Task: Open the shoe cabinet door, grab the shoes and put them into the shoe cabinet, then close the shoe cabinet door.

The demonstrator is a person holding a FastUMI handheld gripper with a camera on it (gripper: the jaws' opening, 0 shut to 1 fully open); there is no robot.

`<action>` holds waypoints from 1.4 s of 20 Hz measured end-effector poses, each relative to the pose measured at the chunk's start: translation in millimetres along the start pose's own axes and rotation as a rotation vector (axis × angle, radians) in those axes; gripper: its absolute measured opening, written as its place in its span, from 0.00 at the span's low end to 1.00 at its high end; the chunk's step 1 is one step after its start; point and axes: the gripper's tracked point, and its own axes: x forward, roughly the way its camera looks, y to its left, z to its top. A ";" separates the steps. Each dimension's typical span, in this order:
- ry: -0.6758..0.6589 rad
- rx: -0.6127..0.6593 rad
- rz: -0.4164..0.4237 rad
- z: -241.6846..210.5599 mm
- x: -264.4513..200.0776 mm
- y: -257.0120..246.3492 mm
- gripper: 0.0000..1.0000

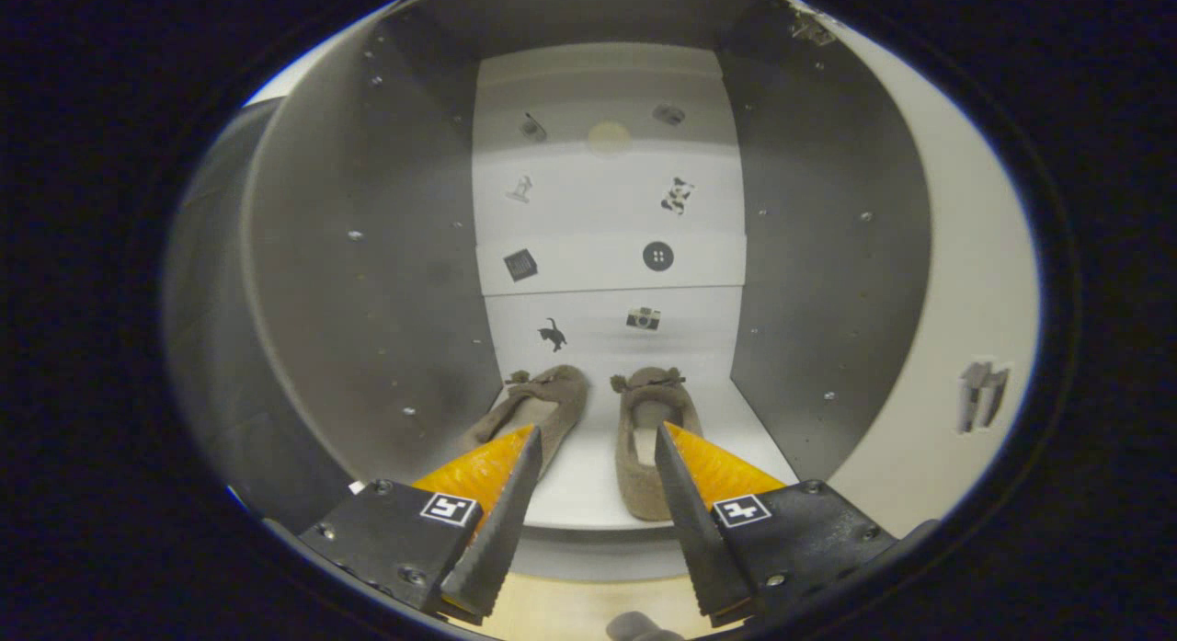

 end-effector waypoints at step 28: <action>-0.242 0.042 -0.116 -48.1 -417.4 -217.8 1.00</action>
